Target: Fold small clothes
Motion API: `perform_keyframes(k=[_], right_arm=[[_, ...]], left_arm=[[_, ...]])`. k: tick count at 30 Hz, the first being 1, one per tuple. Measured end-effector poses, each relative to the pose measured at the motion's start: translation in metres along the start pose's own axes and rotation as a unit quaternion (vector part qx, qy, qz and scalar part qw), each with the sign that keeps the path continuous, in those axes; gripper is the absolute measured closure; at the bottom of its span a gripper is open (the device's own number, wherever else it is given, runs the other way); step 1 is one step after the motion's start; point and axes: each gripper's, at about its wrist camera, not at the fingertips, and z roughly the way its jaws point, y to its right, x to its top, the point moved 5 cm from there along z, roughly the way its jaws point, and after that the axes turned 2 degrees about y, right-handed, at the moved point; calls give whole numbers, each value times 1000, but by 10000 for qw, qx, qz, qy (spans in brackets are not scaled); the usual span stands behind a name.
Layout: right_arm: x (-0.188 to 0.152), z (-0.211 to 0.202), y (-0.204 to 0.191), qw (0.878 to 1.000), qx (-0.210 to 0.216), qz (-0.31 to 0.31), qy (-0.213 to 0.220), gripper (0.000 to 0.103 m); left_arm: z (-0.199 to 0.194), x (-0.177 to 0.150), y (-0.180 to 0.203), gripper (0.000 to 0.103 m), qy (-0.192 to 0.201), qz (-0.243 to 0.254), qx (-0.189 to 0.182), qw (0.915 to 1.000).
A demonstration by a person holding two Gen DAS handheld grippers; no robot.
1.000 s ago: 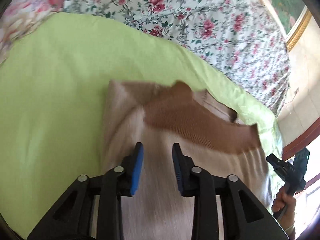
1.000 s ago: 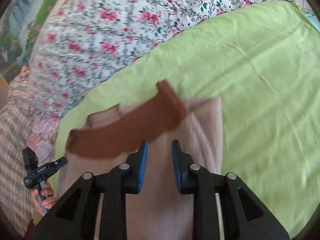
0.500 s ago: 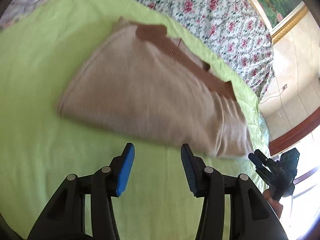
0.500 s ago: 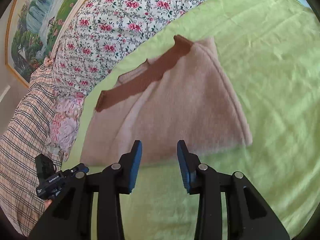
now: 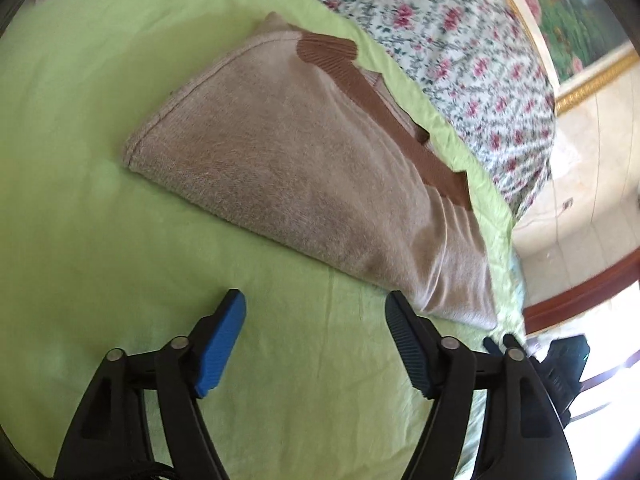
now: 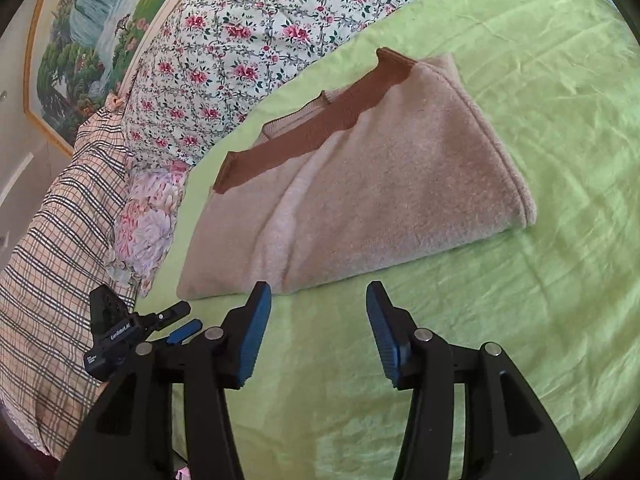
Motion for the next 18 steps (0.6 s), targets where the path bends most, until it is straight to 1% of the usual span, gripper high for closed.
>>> perform_keyframes(k=[3,6,8,11,14,18], right_arm=[[-2,7,-3,9999,82,-34,-107,50],[-3,17,-9,9995,158,-127,-253,50],[-3,23,-14,9991,185,-186,-343,50],[0,33,-20,9982,236,-289,-470,49],[3,43,-26,9968,328,-382,-621,49],[6,58,-34,9947,472,-456,-788,48]], left_arm=[[3,11,-3,26,94,-255,-70,9996],[7,26,-5,24,235,-390,33,9990],[12,36,-9,22,299,-574,51,9979],[18,48,-14,22,378,-797,88,9961],[22,56,-17,22,501,-906,150,9945],[26,65,-16,22,676,-902,260,9933]])
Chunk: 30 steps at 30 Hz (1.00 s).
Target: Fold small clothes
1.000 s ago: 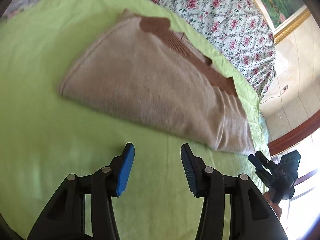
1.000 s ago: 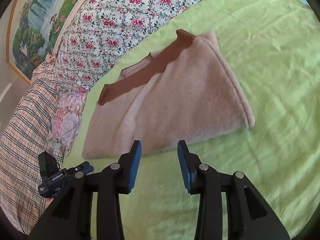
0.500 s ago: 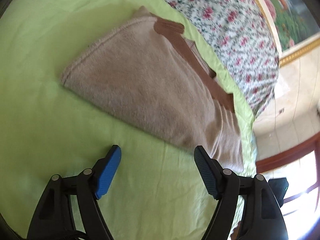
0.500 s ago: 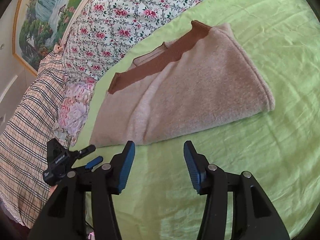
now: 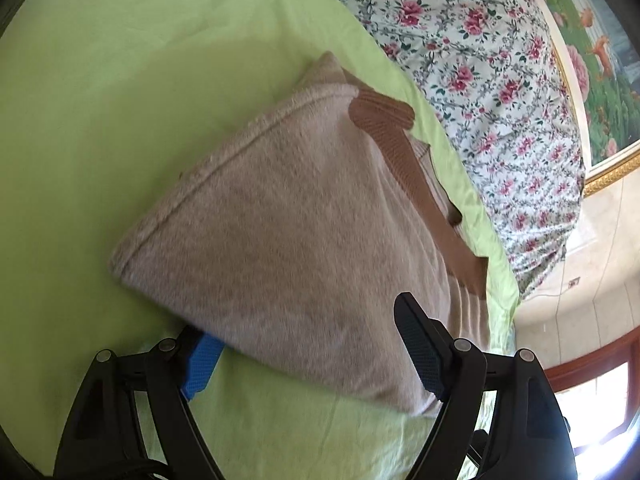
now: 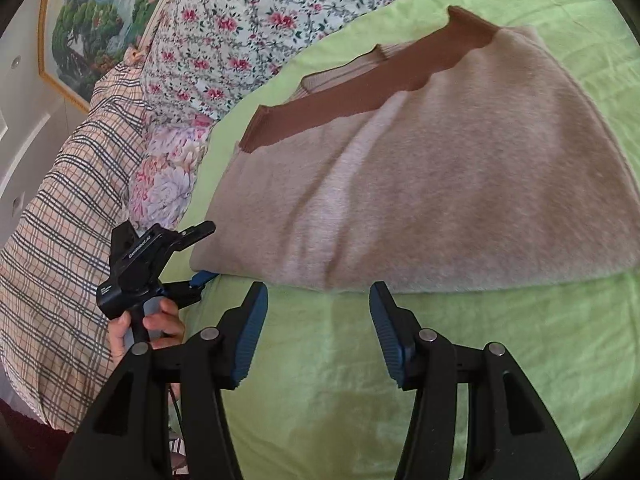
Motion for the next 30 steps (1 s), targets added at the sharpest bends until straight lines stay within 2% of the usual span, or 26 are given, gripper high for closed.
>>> perform_keyframes(k=[3,4,5,6,7,8,10,12,15,18,22,24,26,30], right_arm=[[6,8,-4,9999,90,-66,-109,48],[9,11,-5,9998,99,-103,-149,48],[12,12,-7,9997,107,-132,-163,48],[16,12,-8,9996,132,-176,-167,48],[21,11,-9,9995,151,-223,-166,48],[26,10,-9,9994,156,-263,-164,47],[40,6,-8,9991,196,-345,-139,47],[55,1,-4,9990,212,-371,-135,45],[80,-5,3,9989,225,-391,-133,42],[111,-7,12,9983,494,-189,-232,35],[144,3,14,9923,1138,71,-491,27],[156,19,9,9851,1527,186,-769,21],[164,40,6,9790,1735,271,-1040,18],[169,90,6,9742,1644,367,-1504,16]], left_arm=[[4,4,4,27,139,191,195,9995],[5,5,6,35,193,283,306,9989],[6,7,8,52,241,384,417,9981],[7,7,8,63,257,464,447,9976],[8,9,10,82,249,545,449,9972],[9,10,13,86,255,607,445,9968],[4,12,25,89,389,849,523,9943],[-3,10,49,91,573,1312,623,9877],[-14,2,97,93,729,1980,377,9768],[-11,-19,147,94,645,2663,112,9617],[21,-56,183,95,343,3323,114,9425],[37,-68,186,95,188,3444,145,9385],[50,-79,188,95,67,3558,203,9343],[59,-87,184,95,-62,3560,155,9343]])
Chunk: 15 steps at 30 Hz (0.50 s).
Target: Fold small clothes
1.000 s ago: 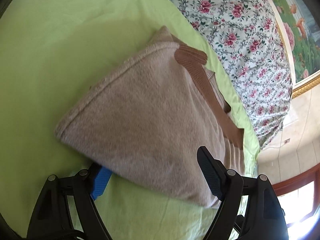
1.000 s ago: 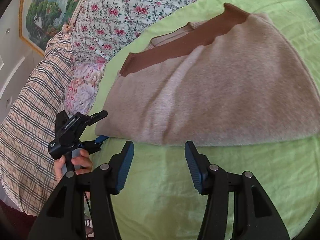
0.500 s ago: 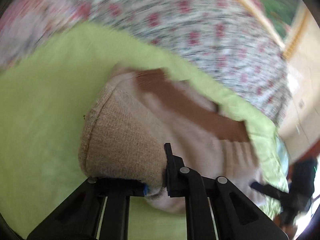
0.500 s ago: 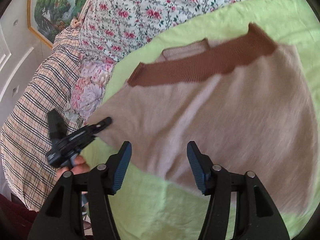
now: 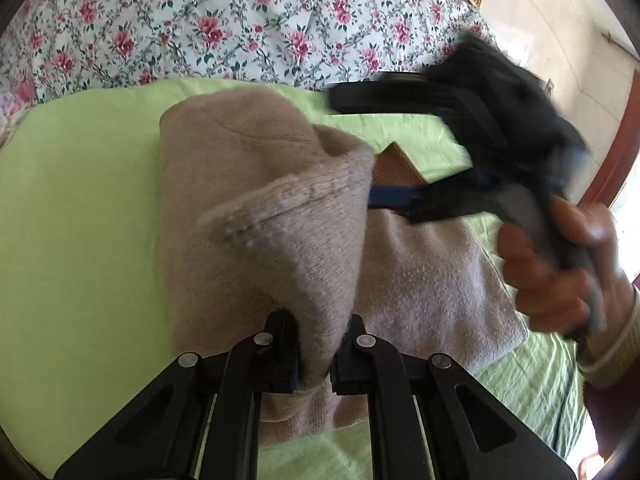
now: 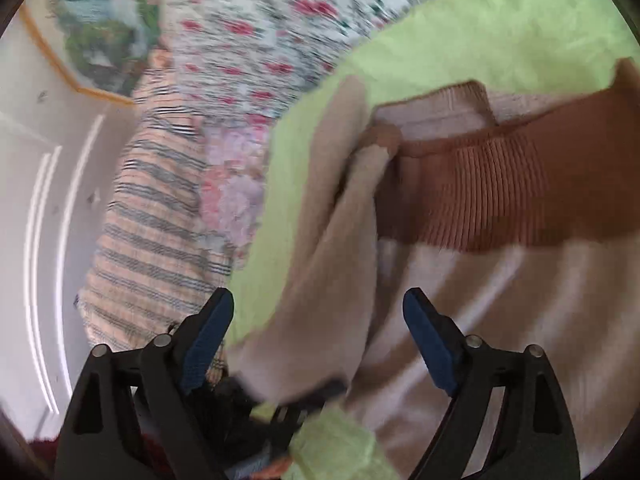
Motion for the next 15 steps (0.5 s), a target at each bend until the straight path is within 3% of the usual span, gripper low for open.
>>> perform_keyframes(k=[4,6,7,8,12,15], right_arm=[[33,38,4,9996,-241,-172,-25,21],[52,49,6,9981,-554,-269,70,53],[60,52,7,9974,-668,-269,75,64],[66,53,8,9970,-714,-294,41,84],[63,36,-14,9854,-1276,-1121,67,86],[57,-6,-17,9756,-1642,-1433,271,86]], left_arm=[[0,-4,0,95,-18,163,56,9998],[2,-3,3,95,-39,255,93,9996],[1,-4,4,95,-49,289,99,9995],[2,-3,5,95,-60,315,111,9994],[-4,0,14,95,-65,394,29,9992],[-8,3,36,95,-50,488,-154,9987]])
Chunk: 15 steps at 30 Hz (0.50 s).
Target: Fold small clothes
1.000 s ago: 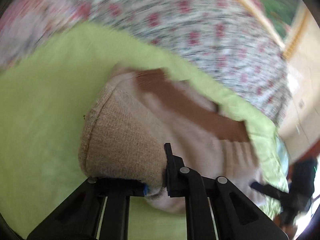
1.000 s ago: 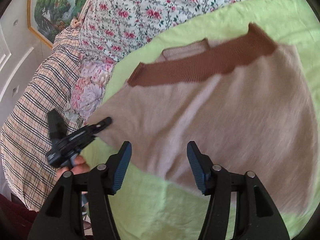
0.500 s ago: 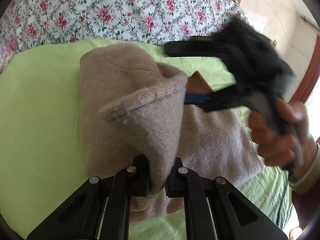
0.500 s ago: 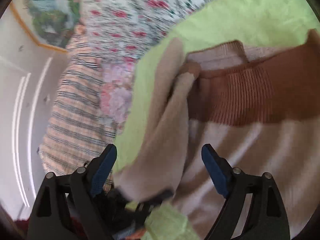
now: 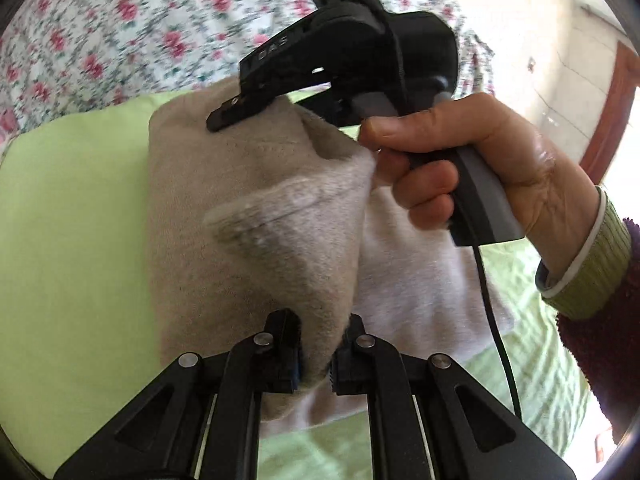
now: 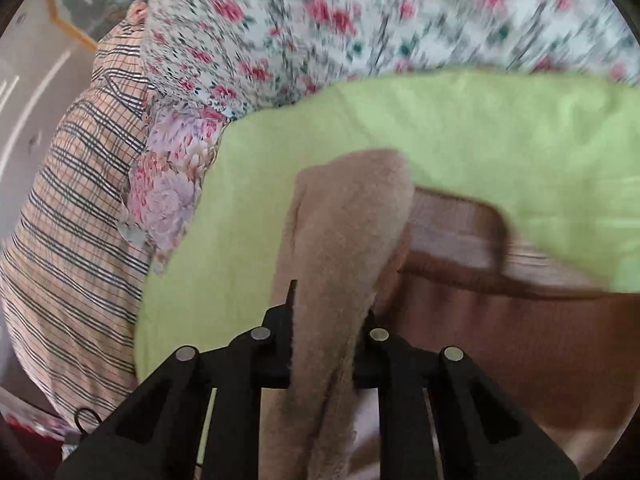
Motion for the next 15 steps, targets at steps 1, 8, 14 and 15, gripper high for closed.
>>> perform_keyframes(k=[1,8,14,15], right_arm=[[-2,-12,5,9998,-147,-81,43,86],[-34,-86,70,9931,-1155,-137,146,86],[-68,-87,123,9902,-1384,175,119,82],[-71,-87,127,9905,-1335,282,187,79]], left_arm=[[0,1,8,95,7,28,-59,10000],[18,1,87,95,-79,361,-822,9959],[58,-27,116,91,-734,608,-970,9907],[58,-29,113,90,-816,577,-1043,9895]])
